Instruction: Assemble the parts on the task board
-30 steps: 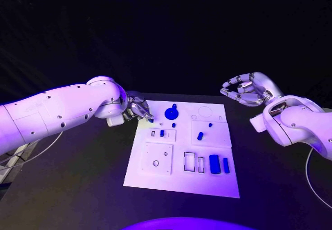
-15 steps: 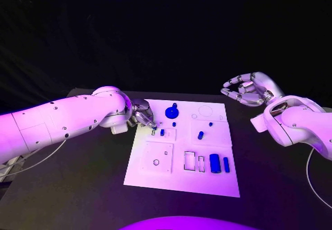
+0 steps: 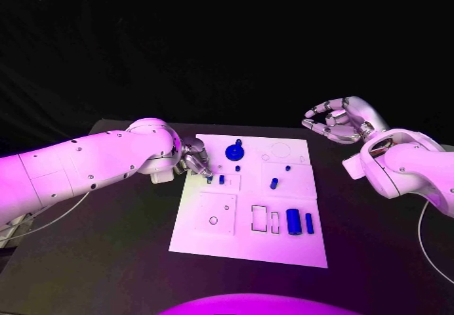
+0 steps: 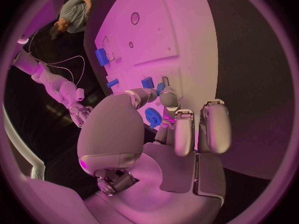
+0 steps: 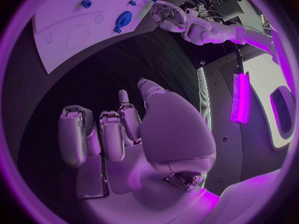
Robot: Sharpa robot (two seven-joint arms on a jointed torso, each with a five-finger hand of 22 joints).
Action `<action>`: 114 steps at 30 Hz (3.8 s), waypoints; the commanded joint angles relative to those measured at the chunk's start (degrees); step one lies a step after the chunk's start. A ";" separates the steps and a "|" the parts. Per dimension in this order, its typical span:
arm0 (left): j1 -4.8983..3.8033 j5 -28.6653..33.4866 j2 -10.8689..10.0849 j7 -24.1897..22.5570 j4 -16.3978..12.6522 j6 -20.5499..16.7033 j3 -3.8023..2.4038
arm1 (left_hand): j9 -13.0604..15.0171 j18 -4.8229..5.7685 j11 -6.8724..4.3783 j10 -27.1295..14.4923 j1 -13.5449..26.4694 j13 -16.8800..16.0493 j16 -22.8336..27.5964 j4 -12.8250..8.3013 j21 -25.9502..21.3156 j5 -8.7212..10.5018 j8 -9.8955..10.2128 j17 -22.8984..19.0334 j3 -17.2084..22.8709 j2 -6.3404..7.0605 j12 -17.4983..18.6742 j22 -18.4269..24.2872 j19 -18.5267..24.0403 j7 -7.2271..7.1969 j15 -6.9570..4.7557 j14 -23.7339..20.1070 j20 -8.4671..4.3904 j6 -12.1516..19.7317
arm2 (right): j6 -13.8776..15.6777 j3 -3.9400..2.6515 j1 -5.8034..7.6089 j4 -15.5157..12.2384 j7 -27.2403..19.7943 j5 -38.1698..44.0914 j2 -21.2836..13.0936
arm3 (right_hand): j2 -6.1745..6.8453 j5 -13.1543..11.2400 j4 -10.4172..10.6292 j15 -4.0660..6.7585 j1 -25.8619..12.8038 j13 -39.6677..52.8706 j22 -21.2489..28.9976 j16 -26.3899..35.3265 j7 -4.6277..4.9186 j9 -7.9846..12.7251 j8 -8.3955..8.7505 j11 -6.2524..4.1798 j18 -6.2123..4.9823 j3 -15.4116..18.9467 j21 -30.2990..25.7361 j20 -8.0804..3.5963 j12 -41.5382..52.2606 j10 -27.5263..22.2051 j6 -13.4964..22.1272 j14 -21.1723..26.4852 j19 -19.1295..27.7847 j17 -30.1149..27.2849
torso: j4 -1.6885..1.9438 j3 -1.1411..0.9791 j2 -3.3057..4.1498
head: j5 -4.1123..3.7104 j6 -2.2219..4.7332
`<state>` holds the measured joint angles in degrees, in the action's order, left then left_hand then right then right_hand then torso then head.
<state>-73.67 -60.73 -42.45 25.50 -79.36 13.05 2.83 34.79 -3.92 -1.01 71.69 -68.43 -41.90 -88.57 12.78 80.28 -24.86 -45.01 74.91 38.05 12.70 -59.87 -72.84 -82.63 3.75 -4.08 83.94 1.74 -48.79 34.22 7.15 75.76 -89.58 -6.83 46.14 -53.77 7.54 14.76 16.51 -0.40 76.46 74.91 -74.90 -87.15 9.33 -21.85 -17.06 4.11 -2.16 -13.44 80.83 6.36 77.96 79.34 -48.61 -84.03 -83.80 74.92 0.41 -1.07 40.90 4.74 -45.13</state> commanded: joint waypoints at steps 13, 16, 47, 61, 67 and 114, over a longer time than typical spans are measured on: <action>0.04 -1.48 0.28 1.58 -0.09 3.81 0.00 | 0.00 0.24 -0.08 0.75 0.64 -0.35 -0.36 -12.32 0.23 -1.23 0.10 13.26 12.48 0.48 -0.33 -0.07 -0.28 -0.23 -0.48 5.53 -0.12 -0.78 | -0.43 -0.01 -0.04 -0.06 -0.46 0.16 -0.06 | 0.04 0.12 -0.10 0.44 -0.66 2.52 -7.78 0.32 -0.30 0.08 -0.47 0.09 -0.32 -0.32 -0.42 -0.41 -0.28 -0.27 0.18 -4.05 -0.83 6.88 | 0.04 0.03 0.00 | 0.05 -0.21; 0.04 -1.53 0.31 1.59 -0.06 3.89 0.00 | 0.01 0.25 -0.09 0.76 0.65 -0.35 -0.37 -12.33 0.25 -1.26 0.09 13.28 12.48 0.49 -0.33 -0.11 -0.30 -0.23 -0.48 5.53 -0.12 -0.79 | -0.43 -0.01 -0.04 -0.06 -0.46 0.16 -0.07 | 0.04 0.12 -0.10 0.44 -0.66 2.52 -7.78 0.32 -0.30 0.08 -0.47 0.09 -0.32 -0.32 -0.42 -0.41 -0.28 -0.27 0.18 -4.05 -0.83 6.88 | 0.04 0.04 0.00 | 0.04 -0.24; 0.04 -1.10 2.49 2.75 1.02 5.49 0.84 | 0.56 0.34 -0.54 2.53 3.12 -2.28 -0.73 -11.21 0.47 -1.36 -0.42 13.87 10.57 0.32 -1.56 -0.59 -0.44 -0.91 -0.76 5.71 -0.29 -1.60 | -0.36 -0.01 -0.04 -0.23 -0.47 0.16 -0.21 | 0.06 0.16 -0.14 0.45 -0.69 2.53 -7.76 0.34 -0.31 0.09 -0.52 0.08 -0.32 -0.37 -0.46 -0.42 -0.27 -0.25 0.20 -4.04 -0.82 6.84 | -0.01 -0.07 -0.01 | -0.10 -0.55; 0.03 -1.11 2.81 3.00 1.50 4.80 0.94 | 0.94 0.38 -1.12 3.11 6.26 -2.43 -0.75 -8.44 0.44 -0.23 -0.52 13.89 6.01 -0.06 -1.43 -0.73 -0.51 -1.83 -1.23 5.71 -0.71 -1.83 | -0.32 -0.01 -0.04 -0.19 -0.49 0.16 -0.21 | 0.08 0.18 -0.16 0.46 -0.71 2.47 -7.73 0.37 -0.31 0.11 -0.56 0.07 -0.34 -0.41 -0.52 -0.43 -0.33 -0.30 0.22 -4.03 -0.80 6.79 | 0.00 0.00 -0.03 | -0.22 -0.48; 0.03 -1.10 2.53 2.94 1.65 3.38 0.85 | 0.37 0.37 -1.19 2.69 10.28 -2.45 -0.65 -3.19 0.26 0.18 0.41 13.72 0.21 -0.43 -1.23 -0.62 -0.52 -1.88 -1.33 5.65 -0.85 -2.65 | -0.31 -0.01 -0.04 -0.18 -0.51 0.16 -0.24 | 0.08 0.18 -0.16 0.46 -0.71 2.47 -7.73 0.37 -0.31 0.11 -0.56 0.07 -0.34 -0.41 -0.52 -0.43 -0.33 -0.30 0.22 -4.03 -0.80 6.79 | -0.03 0.03 0.03 | -0.30 -0.30; 2.28 -15.07 2.23 -32.48 -0.38 -28.35 1.23 | -11.12 -5.81 7.06 -25.15 -12.15 24.34 29.10 -2.02 -27.86 4.34 14.88 -27.92 -10.02 1.92 26.41 33.91 15.77 5.14 5.69 -16.48 4.74 9.89 | -0.38 -0.01 -0.21 0.00 -0.73 0.10 -0.34 | 0.08 0.25 -0.18 0.48 -0.85 0.30 -6.80 0.89 -0.32 0.17 -0.66 0.05 -0.65 -0.55 -1.80 -0.44 -2.51 -2.20 0.39 -3.73 -0.12 5.60 | -0.03 0.07 0.05 | -1.58 0.85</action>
<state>-71.47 -67.56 -40.50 -2.45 -79.93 -12.20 4.08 23.86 -9.78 5.98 46.30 -80.17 -17.81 -59.06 10.90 51.91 -20.82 -30.34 46.69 27.92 14.41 -33.65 -38.32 -66.40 9.08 1.65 67.00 6.37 -38.94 34.26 7.15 75.61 -89.52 -7.02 46.10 -54.17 7.55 14.76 16.35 -0.40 76.01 74.91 -74.92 -86.56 9.12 -21.74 -17.51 4.21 -2.16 -13.60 79.21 6.15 75.81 77.38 -48.40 -84.03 -84.01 74.92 0.40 -0.98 40.94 3.23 -44.27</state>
